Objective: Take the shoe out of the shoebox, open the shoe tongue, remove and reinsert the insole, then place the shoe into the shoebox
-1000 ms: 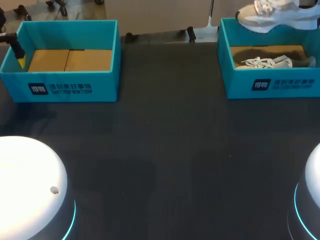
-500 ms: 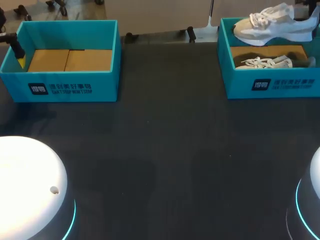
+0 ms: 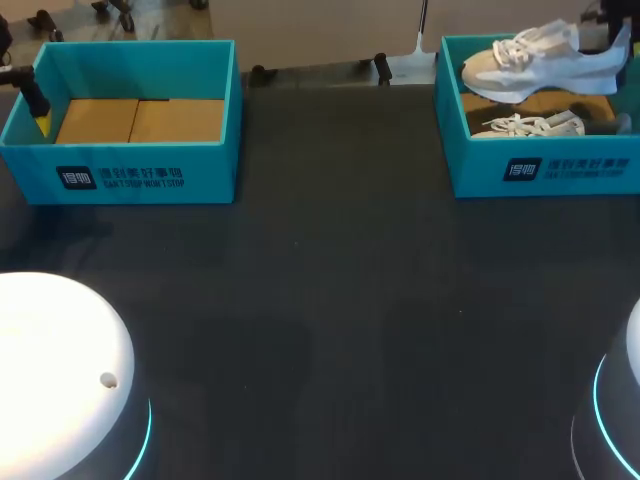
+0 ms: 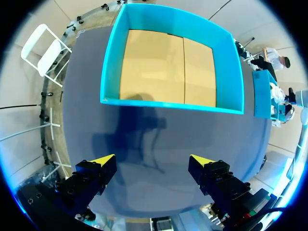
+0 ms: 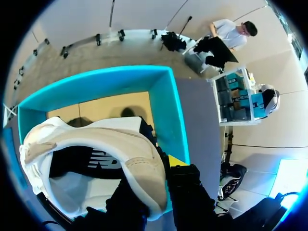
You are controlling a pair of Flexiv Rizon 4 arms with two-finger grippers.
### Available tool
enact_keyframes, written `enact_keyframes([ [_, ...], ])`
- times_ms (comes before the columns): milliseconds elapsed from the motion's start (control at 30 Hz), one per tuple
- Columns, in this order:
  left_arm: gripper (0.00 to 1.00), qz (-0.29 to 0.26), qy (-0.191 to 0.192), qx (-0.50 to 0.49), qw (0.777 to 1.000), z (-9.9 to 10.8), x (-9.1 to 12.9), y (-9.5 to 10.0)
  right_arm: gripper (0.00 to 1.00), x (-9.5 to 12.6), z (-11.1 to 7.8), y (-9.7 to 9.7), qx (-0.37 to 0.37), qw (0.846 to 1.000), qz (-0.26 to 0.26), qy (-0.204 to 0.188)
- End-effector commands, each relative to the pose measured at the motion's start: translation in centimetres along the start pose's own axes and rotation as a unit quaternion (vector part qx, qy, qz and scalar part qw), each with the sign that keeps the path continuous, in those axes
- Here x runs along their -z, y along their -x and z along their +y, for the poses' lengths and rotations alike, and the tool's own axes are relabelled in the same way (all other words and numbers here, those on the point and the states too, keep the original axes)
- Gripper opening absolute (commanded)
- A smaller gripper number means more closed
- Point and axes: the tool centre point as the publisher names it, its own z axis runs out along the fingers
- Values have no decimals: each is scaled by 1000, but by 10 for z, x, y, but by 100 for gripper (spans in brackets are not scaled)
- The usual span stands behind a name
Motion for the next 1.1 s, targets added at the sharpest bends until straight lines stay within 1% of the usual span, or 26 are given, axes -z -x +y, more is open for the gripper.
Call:
enact_keyframes([
  [33, 100, -1, 0, 0, 1000, 0, 1, 0, 0, -6, 7, 1, -4, 1000, -2, -8],
  [200, 100, -1, 0, 0, 1000, 0, 1, 0, 0, -10, 9, 3, -10, 1000, -2, -11],
  [367, 100, -1, 0, 0, 1000, 0, 1, 0, 0, -17, 14, 0, -12, 1000, -5, -11],
  [467, 100, -1, 0, 0, 1000, 0, 1, 0, 0, -24, 19, -3, -12, 1000, 0, -15],
  [700, 100, -1, 0, 0, 1000, 0, 1, 0, 0, -30, 29, -7, -14, 1000, 6, -11],
  [1100, 100, -1, 0, 0, 1000, 0, 1, 0, 0, -55, 34, -9, -8, 999, 1, -31],
])
